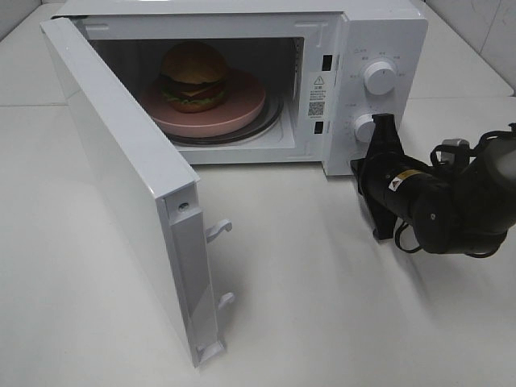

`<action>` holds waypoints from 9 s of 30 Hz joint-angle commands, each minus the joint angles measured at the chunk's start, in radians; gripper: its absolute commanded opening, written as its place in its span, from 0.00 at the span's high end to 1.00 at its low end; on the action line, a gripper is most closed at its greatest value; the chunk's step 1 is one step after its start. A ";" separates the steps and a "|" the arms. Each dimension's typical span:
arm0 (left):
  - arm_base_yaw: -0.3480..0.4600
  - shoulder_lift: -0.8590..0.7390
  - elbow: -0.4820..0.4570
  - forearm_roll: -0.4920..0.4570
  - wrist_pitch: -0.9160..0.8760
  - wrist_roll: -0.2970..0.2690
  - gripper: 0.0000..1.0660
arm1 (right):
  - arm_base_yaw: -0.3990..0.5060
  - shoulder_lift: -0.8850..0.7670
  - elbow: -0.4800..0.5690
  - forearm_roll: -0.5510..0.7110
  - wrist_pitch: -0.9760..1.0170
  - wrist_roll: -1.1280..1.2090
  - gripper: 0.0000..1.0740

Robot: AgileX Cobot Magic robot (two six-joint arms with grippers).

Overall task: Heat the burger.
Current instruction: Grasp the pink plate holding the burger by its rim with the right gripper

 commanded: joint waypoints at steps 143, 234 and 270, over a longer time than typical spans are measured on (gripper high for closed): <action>0.002 -0.015 0.002 0.006 -0.003 -0.003 0.05 | 0.191 0.142 -1.171 -0.122 1.883 -2.826 0.07; 0.002 -0.015 0.002 0.006 -0.003 -0.003 0.05 | 0.224 0.281 -1.301 -0.214 1.628 -2.677 0.07; 0.002 -0.015 0.002 0.006 -0.003 -0.003 0.05 | 0.222 0.351 -1.300 -0.177 1.647 -2.680 0.07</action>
